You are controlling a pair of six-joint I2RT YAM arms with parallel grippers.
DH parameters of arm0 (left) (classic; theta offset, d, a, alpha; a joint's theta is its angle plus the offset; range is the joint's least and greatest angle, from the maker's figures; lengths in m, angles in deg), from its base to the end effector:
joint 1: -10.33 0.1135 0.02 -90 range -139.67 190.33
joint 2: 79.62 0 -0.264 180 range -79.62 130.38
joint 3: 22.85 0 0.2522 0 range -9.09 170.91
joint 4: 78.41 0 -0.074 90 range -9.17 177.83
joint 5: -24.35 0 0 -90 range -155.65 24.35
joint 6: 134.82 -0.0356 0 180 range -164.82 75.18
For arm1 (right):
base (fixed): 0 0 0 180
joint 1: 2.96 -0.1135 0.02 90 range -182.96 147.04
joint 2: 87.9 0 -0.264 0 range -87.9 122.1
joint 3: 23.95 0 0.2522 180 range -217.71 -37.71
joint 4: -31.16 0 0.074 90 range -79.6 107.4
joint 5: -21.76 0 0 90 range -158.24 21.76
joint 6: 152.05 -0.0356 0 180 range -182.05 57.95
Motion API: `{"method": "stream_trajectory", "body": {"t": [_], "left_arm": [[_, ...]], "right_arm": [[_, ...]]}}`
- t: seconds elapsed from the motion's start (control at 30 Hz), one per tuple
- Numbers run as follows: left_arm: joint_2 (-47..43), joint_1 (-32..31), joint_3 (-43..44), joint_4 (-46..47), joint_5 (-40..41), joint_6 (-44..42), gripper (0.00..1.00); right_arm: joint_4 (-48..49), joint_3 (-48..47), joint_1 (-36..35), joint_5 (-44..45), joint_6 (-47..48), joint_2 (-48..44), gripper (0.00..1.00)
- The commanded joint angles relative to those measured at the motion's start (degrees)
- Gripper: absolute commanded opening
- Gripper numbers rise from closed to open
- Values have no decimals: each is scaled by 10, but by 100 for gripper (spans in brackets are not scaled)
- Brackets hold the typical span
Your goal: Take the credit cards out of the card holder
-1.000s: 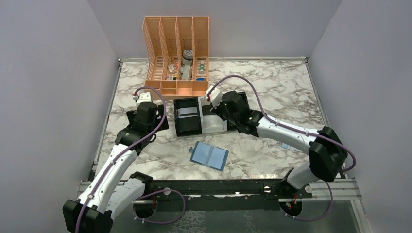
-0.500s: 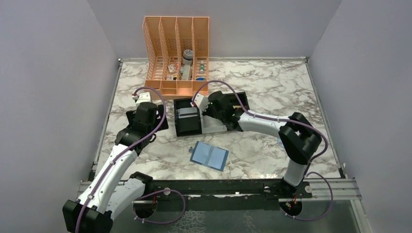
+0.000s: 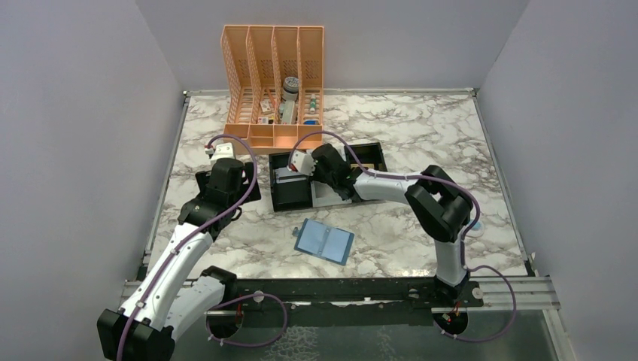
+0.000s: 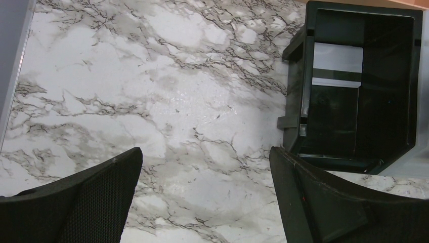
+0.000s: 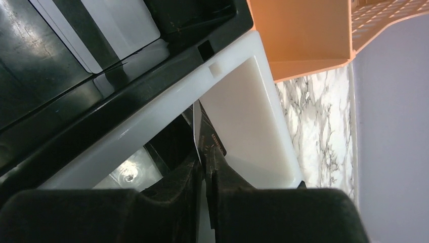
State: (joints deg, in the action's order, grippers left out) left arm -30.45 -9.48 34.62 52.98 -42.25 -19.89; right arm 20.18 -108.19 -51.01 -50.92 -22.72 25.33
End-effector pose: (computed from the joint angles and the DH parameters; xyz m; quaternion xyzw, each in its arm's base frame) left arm 0.1725 -0.0471 0.2807 -0.1248 0.8839 0.0136 0.4505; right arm 0.2936 0.3108 0.1645 -0.5728 0.6918 -0.1043 0.4272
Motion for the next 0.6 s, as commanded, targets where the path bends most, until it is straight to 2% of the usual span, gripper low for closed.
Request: {"method": "stream_trajectory", "body": {"t": [0.0, 0.07, 0.1, 0.13, 0.17, 0.57], "left_arm": [[-1, 5, 18, 3, 7, -1, 99], [0, 5, 17, 3, 5, -2, 99], [1, 5, 17, 3, 6, -1, 99], [1, 5, 17, 3, 6, -1, 99], [1, 5, 18, 3, 6, -1, 99], [8, 6, 17, 4, 2, -1, 99]], "right_arm": [[-4, -25, -4, 13, 22, 14, 11], [-21, -31, -4, 7, 17, 18, 14], [-28, -33, -4, 2, 15, 18, 21], [-33, -33, -4, -3, 15, 19, 35], [-38, -33, -4, -4, 15, 20, 39], [-26, -6, -4, -16, -27, -17, 41]]}}
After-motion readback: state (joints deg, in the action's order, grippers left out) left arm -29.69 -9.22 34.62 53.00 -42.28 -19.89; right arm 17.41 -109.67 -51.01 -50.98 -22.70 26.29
